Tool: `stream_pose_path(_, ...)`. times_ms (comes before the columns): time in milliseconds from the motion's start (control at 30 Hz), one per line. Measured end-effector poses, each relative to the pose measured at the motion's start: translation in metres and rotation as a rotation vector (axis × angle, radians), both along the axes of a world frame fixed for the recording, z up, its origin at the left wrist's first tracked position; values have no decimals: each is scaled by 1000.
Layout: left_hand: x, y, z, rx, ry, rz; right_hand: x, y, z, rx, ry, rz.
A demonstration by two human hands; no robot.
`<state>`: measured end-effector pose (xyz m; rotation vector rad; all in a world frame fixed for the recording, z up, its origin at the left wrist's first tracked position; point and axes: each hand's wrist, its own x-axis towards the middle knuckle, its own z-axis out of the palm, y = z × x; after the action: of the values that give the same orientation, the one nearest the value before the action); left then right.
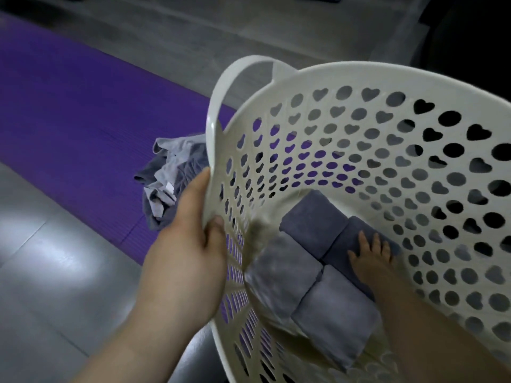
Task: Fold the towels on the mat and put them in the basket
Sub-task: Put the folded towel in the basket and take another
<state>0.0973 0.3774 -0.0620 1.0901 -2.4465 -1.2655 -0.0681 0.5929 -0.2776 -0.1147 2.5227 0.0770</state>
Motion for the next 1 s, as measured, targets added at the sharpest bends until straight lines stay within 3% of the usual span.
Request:
stream_pose_path(133,1,-2,-4,-34,5,-22,-2,-4,11,-46,21,-39)
stream_pose_path(300,5,-17,-7,-48,-39,-78,1,-28,59,-198,281,6)
stream_pose_path(400,8,-20,-1,7,-61,-195,-3,-58,112,-513,471,94)
stream_pose_path(600,10,-47,26,326,58,-442,1,-146,263,-1101,741,90)
stream_pose_path(733,8,-121,29,47,-53,-360,13,-229,310,-1247,848,342)
stream_pose_path(833,17,-188,9,-231,-246,-284,22,-317,289,-1143,629,571)
stream_pose_path(900,27,-221,-10,-256,-420,-337,31,-370,252,-773,346,678)
stream_pose_path(1000,41,-260,-38,-188,-519,-412,40,-405,171,-226,68,643)
